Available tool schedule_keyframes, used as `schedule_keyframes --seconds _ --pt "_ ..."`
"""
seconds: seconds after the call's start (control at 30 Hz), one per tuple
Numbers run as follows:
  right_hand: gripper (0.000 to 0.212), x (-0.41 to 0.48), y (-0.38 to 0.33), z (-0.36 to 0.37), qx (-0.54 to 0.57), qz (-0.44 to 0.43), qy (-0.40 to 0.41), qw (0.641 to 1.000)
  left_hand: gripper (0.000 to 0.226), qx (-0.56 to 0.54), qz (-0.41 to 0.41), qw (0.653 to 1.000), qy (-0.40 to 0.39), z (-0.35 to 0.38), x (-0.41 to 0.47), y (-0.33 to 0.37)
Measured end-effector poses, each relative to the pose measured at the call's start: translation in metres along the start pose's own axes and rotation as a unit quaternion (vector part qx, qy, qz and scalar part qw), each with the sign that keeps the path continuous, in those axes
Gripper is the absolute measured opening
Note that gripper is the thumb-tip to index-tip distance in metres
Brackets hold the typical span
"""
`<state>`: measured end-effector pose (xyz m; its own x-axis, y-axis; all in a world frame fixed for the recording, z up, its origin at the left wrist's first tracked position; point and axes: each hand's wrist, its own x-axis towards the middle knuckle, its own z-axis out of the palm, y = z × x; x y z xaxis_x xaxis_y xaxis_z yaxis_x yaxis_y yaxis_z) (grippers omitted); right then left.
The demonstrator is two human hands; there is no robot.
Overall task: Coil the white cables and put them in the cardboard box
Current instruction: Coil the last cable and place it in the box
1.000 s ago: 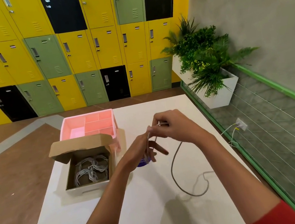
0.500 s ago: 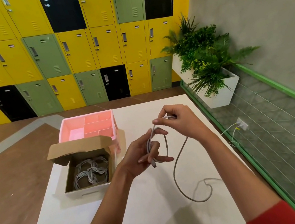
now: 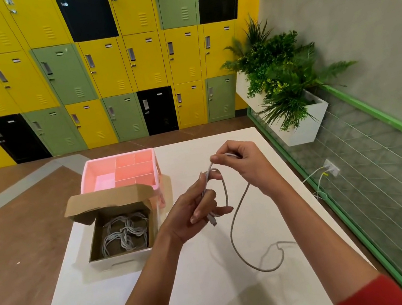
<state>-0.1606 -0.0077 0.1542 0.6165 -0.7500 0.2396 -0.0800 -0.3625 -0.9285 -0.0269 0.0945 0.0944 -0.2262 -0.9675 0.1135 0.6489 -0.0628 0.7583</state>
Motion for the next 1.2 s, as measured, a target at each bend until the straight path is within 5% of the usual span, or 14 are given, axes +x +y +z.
schedule_keyframes --seconds 0.3,0.5,0.73,1.03,1.2 --pt "0.029 -0.011 0.042 0.017 -0.084 0.032 -0.001 0.996 0.049 -0.014 0.056 0.998 0.027 0.006 0.006 0.011" --pt "0.021 -0.034 0.045 0.035 -0.159 0.152 -0.171 0.96 0.046 0.03 0.137 0.982 0.129 0.011 0.019 0.021" --pt "0.032 -0.029 0.018 0.027 -0.269 0.133 -0.247 0.921 0.044 0.066 0.13 0.97 0.197 -0.002 0.022 0.026" --pt "0.034 -0.022 -0.006 0.003 -0.36 0.069 -0.222 0.904 0.046 0.145 0.069 0.963 0.216 -0.003 0.02 0.031" --pt "0.028 -0.016 -0.024 -0.006 -0.34 0.016 -0.151 0.928 0.048 0.261 0.0 0.94 0.219 -0.003 0.023 0.017"
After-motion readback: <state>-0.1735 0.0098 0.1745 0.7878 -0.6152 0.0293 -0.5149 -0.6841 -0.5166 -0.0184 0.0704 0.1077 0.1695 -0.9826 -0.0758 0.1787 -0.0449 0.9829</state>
